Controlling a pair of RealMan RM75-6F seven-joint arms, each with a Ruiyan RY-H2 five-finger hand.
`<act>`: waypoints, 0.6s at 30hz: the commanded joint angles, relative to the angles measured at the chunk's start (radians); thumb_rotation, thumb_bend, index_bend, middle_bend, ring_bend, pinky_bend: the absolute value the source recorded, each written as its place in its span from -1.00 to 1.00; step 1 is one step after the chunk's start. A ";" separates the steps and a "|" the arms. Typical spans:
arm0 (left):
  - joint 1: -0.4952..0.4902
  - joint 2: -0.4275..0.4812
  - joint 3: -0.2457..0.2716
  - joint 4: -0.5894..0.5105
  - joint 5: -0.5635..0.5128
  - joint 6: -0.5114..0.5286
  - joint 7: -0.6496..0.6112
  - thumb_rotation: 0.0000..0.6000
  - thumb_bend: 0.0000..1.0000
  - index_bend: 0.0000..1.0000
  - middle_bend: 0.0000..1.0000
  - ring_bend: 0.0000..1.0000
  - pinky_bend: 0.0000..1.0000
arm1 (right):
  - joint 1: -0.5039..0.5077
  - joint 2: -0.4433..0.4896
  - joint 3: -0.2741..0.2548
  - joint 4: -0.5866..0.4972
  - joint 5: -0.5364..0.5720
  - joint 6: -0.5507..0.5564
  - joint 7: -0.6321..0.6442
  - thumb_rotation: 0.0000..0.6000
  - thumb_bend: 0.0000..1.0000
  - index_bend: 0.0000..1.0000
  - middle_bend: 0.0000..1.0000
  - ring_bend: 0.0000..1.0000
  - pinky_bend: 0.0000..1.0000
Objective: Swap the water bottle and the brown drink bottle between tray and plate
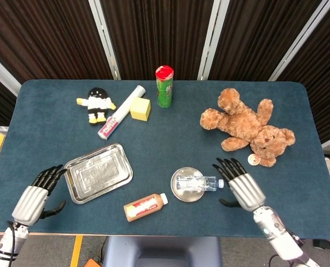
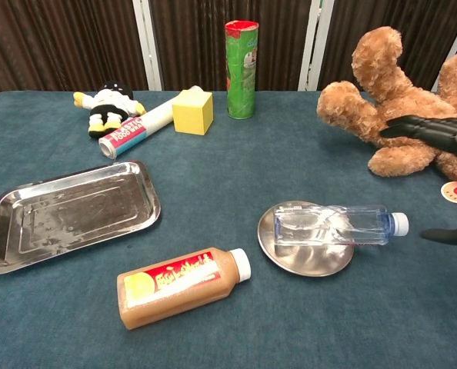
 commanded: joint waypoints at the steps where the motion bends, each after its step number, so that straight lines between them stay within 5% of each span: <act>1: -0.084 0.046 0.073 -0.106 0.153 -0.077 -0.126 1.00 -0.27 -1.00 -1.00 -1.00 -0.76 | -0.132 0.034 -0.059 0.079 -0.096 0.164 0.151 1.00 -0.43 -1.00 -1.00 -1.00 -1.00; 4: -0.152 0.043 0.119 -0.178 0.224 -0.173 -0.181 1.00 -0.26 -1.00 -1.00 -1.00 -0.76 | -0.141 0.035 -0.031 0.110 -0.126 0.216 0.228 1.00 -0.49 -1.00 -1.00 -1.00 -1.00; 9: -0.193 0.011 0.120 -0.213 0.220 -0.255 -0.165 1.00 -0.26 -1.00 -1.00 -1.00 -0.77 | -0.154 0.024 -0.012 0.142 -0.128 0.235 0.219 1.00 -0.53 -1.00 -1.00 -1.00 -1.00; 14: -0.276 -0.163 0.052 -0.242 0.121 -0.451 -0.063 1.00 -0.30 -1.00 -1.00 -1.00 -0.80 | -0.157 0.055 -0.016 0.121 -0.145 0.213 0.267 1.00 -0.54 -1.00 -1.00 -1.00 -1.00; 18: -0.292 -0.290 -0.001 -0.197 0.030 -0.496 0.025 1.00 -0.33 -1.00 -1.00 -1.00 -0.78 | -0.166 0.059 -0.004 0.115 -0.155 0.221 0.278 1.00 -0.54 -1.00 -1.00 -1.00 -1.00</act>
